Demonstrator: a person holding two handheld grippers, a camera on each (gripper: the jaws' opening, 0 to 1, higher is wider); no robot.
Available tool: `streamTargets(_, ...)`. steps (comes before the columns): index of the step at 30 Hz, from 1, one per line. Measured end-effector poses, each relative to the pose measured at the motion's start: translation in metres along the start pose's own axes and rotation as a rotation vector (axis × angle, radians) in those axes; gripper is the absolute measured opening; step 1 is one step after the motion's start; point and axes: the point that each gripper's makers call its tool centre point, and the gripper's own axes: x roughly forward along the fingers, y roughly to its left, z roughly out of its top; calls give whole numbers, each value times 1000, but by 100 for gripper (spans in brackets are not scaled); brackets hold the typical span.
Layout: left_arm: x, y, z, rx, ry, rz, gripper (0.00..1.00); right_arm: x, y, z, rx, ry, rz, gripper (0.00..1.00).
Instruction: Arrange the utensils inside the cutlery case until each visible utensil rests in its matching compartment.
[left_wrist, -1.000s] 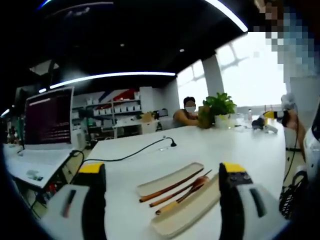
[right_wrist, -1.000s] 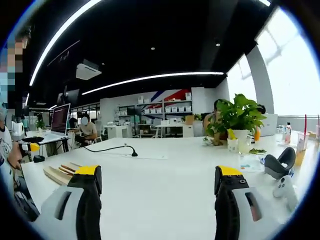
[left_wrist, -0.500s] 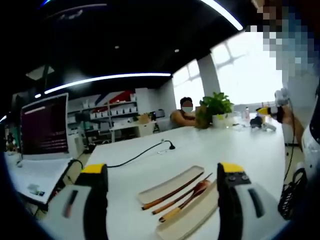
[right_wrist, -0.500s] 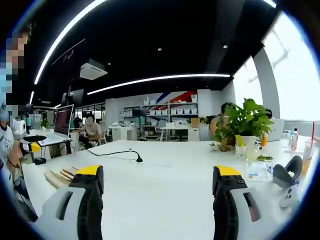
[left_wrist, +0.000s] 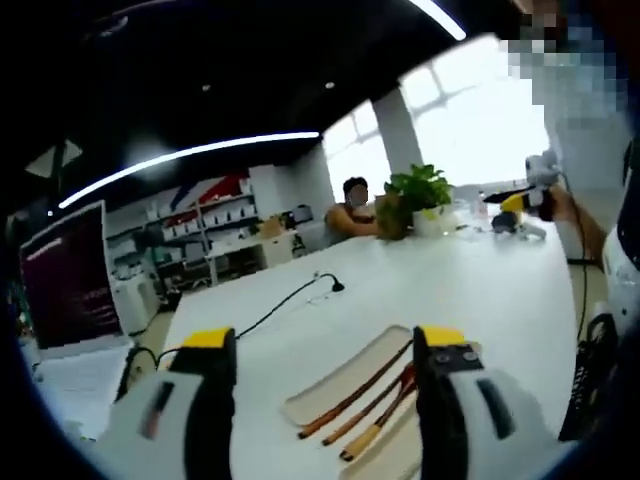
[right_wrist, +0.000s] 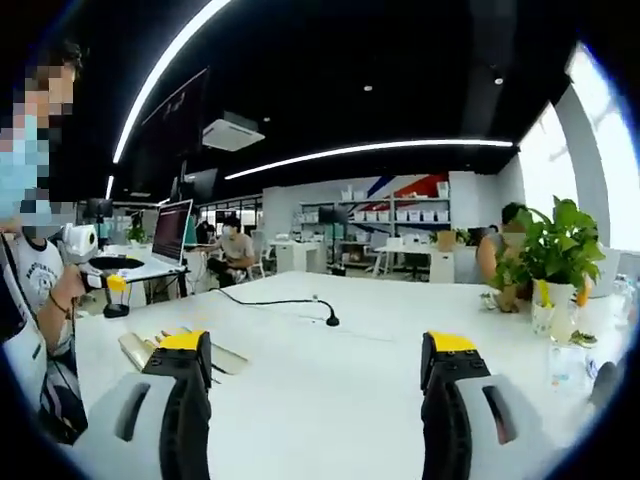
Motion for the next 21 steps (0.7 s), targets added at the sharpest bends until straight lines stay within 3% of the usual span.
streamTargets(3,9,-5,-7,42,44,-25,80,13,3,-4,-55,69,9,80)
streamTargets(6,14,-3,-13,83,73,-25,73,28,11,-4,-72,88,47,78)
streamTargets(11,25,0,-31,34,157,-75,81,52,24,-9,-77,138,112,79)
streamTargets(17,34,6,-35,101,206,-96,66,79,53,-16,-164,189,226,71)
streamTargets(21,36,-4,-47,111,262,-175,58,89,69,-24,-184,206,304,63)
